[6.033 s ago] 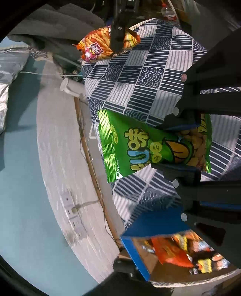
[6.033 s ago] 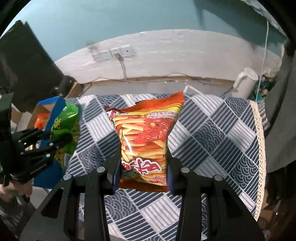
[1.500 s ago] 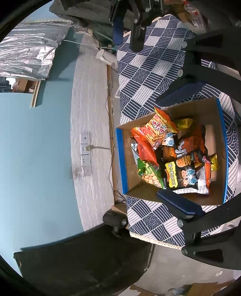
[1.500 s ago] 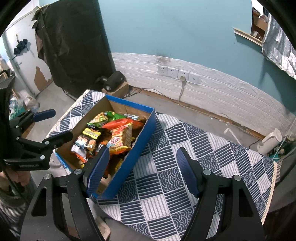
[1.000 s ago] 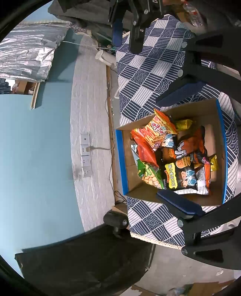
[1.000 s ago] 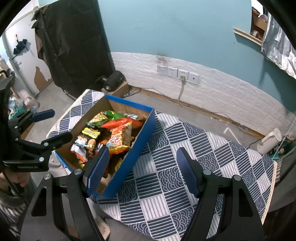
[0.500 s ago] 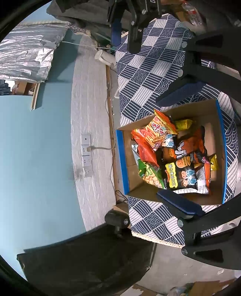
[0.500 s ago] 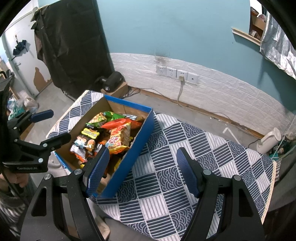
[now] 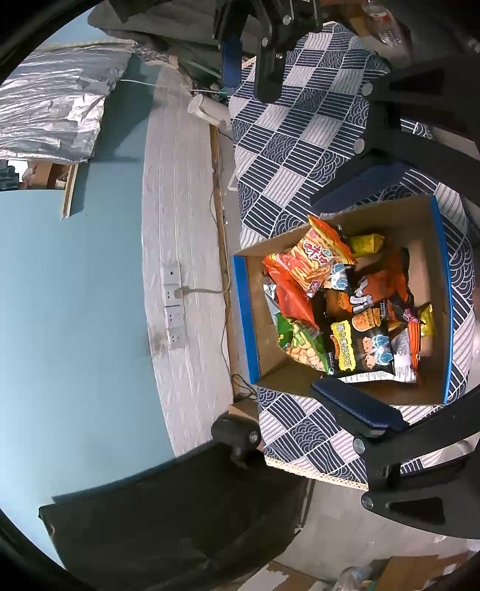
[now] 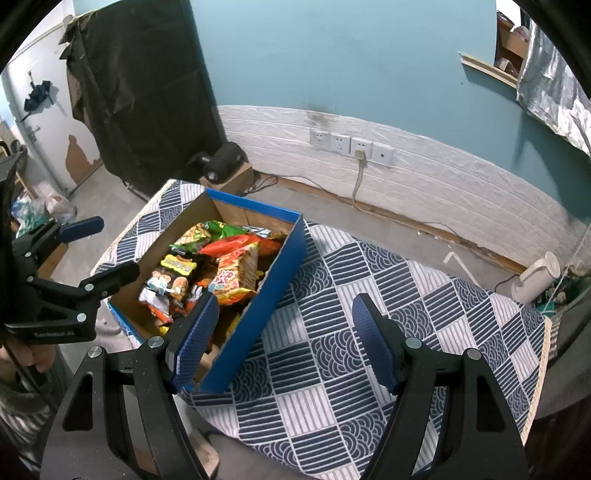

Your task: Organize snacks

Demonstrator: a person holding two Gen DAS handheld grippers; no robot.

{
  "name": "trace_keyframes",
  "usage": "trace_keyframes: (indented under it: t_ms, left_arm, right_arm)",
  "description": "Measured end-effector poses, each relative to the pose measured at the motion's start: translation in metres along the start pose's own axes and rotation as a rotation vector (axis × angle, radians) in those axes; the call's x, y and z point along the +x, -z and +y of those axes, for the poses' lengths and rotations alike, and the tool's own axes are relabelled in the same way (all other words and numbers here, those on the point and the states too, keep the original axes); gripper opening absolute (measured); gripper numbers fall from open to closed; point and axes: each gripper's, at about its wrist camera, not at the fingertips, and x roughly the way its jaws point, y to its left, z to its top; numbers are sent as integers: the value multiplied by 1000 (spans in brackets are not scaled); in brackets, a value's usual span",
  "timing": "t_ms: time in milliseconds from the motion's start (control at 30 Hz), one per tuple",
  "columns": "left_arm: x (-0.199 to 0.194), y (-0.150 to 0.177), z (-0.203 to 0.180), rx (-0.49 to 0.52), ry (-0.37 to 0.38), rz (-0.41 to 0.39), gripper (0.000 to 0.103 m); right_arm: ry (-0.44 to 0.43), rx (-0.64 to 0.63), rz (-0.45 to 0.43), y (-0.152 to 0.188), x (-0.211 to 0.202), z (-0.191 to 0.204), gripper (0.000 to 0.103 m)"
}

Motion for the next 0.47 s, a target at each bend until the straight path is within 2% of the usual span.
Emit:
trace_keyframes:
  t_ms: [467]
  left_arm:
    - [2, 4, -5, 23, -20, 12, 92]
  right_arm:
    - [1, 0, 1, 2, 0, 0, 74]
